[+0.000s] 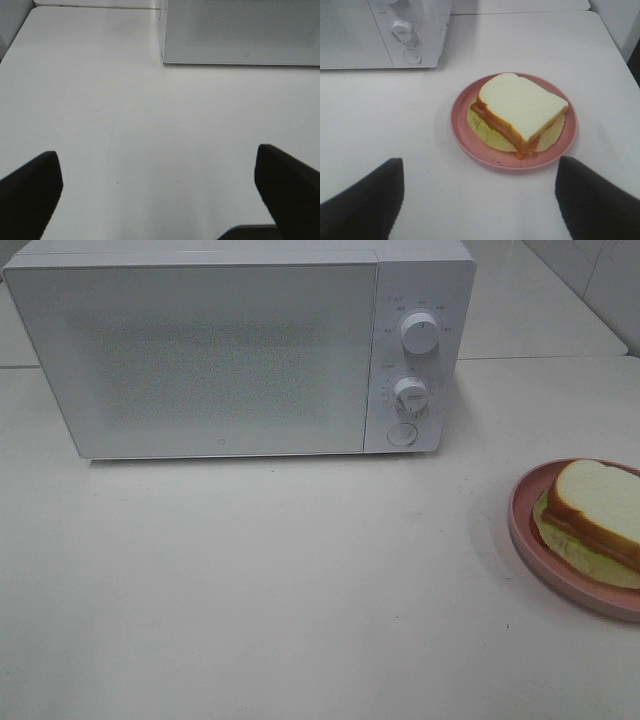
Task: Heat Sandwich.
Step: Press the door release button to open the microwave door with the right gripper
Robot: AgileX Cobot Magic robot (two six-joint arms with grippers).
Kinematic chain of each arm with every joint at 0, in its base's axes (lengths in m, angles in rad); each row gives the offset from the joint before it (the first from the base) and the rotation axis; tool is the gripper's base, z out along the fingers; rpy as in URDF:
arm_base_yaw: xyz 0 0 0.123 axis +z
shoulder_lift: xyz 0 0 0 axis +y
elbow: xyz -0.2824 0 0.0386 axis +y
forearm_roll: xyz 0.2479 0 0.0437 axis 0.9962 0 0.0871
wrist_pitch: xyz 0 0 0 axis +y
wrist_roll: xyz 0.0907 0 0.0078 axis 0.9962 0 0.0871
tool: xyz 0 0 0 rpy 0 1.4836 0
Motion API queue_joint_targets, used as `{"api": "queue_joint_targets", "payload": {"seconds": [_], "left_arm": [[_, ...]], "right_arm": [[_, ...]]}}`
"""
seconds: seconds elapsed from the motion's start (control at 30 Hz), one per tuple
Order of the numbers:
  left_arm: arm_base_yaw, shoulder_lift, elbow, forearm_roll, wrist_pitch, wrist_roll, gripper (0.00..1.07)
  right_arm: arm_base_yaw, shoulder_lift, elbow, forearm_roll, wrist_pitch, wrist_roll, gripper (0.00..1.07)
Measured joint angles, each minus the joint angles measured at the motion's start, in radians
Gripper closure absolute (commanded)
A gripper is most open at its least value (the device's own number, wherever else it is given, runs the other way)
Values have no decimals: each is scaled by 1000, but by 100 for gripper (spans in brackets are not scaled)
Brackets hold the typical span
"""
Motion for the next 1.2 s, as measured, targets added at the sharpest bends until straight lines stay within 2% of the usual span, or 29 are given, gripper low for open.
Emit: {"api": "queue_joint_targets", "payload": {"seconds": [0.27, 0.47, 1.2], "left_arm": [[0, 0, 0, 0, 0, 0, 9], [0, 0, 0, 0, 0, 0, 9], [0, 0, 0, 0, 0, 0, 9]], "right_arm": [[0, 21, -7, 0, -1, 0, 32], [0, 146, -34, -1, -77, 0, 32], [0, 583, -35, -3, -378, 0, 32]]}}
